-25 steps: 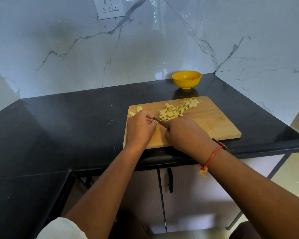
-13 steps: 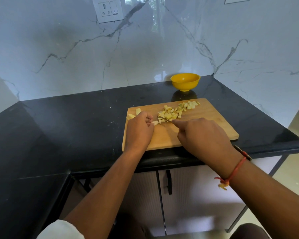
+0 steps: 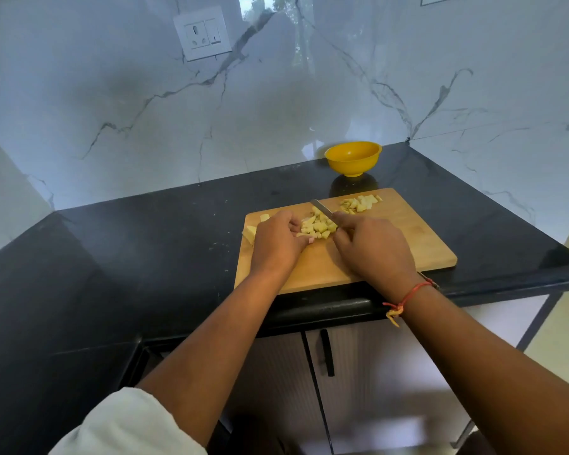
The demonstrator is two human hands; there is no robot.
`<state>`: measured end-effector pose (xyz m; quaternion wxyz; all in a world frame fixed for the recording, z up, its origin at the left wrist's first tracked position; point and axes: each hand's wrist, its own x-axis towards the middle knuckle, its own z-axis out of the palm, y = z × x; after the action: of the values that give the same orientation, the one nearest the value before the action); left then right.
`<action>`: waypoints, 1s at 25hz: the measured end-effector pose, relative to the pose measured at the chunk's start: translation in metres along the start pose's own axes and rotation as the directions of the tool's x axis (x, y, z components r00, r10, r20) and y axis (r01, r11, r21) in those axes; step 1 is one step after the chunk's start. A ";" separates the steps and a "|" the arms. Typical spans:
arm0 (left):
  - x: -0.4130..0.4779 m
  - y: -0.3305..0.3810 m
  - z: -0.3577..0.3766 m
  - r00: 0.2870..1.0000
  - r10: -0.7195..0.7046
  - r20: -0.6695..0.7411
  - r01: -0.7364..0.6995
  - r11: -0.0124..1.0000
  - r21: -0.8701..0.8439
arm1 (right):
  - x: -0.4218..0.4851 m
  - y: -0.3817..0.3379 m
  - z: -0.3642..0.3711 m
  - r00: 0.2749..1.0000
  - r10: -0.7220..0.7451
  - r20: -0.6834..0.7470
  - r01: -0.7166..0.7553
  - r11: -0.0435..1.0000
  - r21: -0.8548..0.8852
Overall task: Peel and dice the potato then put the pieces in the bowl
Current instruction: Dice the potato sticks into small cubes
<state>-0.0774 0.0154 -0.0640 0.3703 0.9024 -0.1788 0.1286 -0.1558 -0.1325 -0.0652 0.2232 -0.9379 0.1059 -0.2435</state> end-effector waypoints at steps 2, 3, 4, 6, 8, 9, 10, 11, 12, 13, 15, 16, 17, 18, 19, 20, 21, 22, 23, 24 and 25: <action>0.006 0.004 0.006 1.000 -0.008 -0.006 0.008 1.000 0.013 | -0.001 0.001 0.001 1.000 -0.007 -0.017 0.007 1.000 -0.010; 0.009 0.004 0.008 1.000 -0.008 -0.007 0.008 1.000 0.012 | -0.001 0.001 0.003 1.000 -0.012 -0.020 0.012 1.000 -0.017; 0.011 0.004 0.009 1.000 -0.006 -0.004 0.006 1.000 0.010 | -0.002 0.001 0.005 1.000 -0.019 -0.020 0.018 0.999 -0.029; 0.015 0.005 0.011 1.000 0.000 0.009 0.000 1.000 0.017 | 0.000 0.002 0.008 1.000 -0.025 -0.012 0.024 0.999 -0.046; 0.015 0.005 0.008 0.999 0.008 0.031 -0.009 1.000 0.012 | 0.001 0.003 0.008 1.000 -0.030 -0.004 0.030 0.999 -0.041; 0.015 0.005 0.004 0.999 0.014 0.045 -0.014 1.000 0.001 | 0.000 0.003 0.008 0.999 -0.040 -0.004 0.040 0.998 -0.041; 0.014 0.004 -0.001 0.998 0.020 0.055 -0.020 1.000 -0.008 | -0.002 0.003 0.008 0.998 -0.057 -0.006 0.056 0.998 -0.042; 0.014 0.003 -0.009 0.998 0.028 0.063 -0.027 1.000 -0.010 | -0.003 0.003 0.008 0.997 -0.075 -0.009 0.074 0.996 -0.042; 0.014 0.001 -0.019 0.997 0.035 0.065 -0.034 0.999 -0.004 | -0.005 0.003 0.008 0.996 -0.092 -0.012 0.091 0.995 -0.037; 0.015 -0.002 -0.030 0.997 0.040 0.066 -0.041 0.999 0.009 | -0.005 0.004 0.008 0.994 -0.104 -0.015 0.103 0.994 -0.032; 0.018 -0.012 -0.052 0.997 0.029 0.067 -0.033 0.998 0.061 | -0.005 0.004 0.008 0.994 -0.113 -0.012 0.113 0.993 -0.030; 0.019 -0.019 -0.062 0.997 0.011 0.076 -0.018 0.995 0.097 | -0.005 0.004 0.008 0.993 -0.115 -0.008 0.115 0.993 -0.035; 0.020 -0.024 -0.069 0.995 -0.015 0.101 0.002 0.991 0.134 | -0.006 0.005 0.008 0.993 -0.120 -0.004 0.120 0.992 -0.037; 0.021 -0.029 -0.074 0.989 -0.045 0.142 0.021 0.986 0.165 | -0.006 0.004 0.009 0.992 -0.125 -0.002 0.124 0.992 -0.036; 0.021 -0.032 -0.077 0.979 -0.070 0.190 0.034 0.982 0.187 | -0.006 0.004 0.009 0.992 -0.128 0.001 0.128 0.991 -0.035; 0.021 -0.034 -0.077 0.969 -0.088 0.231 0.041 0.979 0.200 | -0.007 0.004 0.009 0.991 -0.132 0.002 0.131 0.991 -0.031; 0.021 -0.035 -0.076 0.961 -0.096 0.258 0.041 0.977 0.209 | -0.007 0.004 0.008 0.991 -0.134 0.002 0.134 0.991 -0.028; 0.021 -0.035 -0.074 0.959 -0.098 0.268 0.038 0.975 0.220 | -0.007 0.005 0.008 0.991 -0.137 0.002 0.137 0.990 -0.025; 0.022 -0.035 -0.071 0.960 -0.096 0.264 0.033 0.972 0.234 | -0.006 0.005 0.008 0.990 -0.140 0.001 0.140 0.990 -0.022; 0.023 -0.035 -0.068 0.963 -0.094 0.254 0.029 0.968 0.251 | -0.006 0.005 0.008 0.990 -0.141 -0.001 0.141 0.990 -0.021; 0.025 -0.035 -0.065 0.966 -0.091 0.242 0.025 0.964 0.266 | -0.006 0.005 0.008 0.990 -0.142 -0.004 0.142 0.990 -0.024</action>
<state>-0.0467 0.0796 -0.0314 0.2265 0.9571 -0.1791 0.0245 -0.1578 -0.1318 -0.0762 0.1941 -0.9449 0.0424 -0.2601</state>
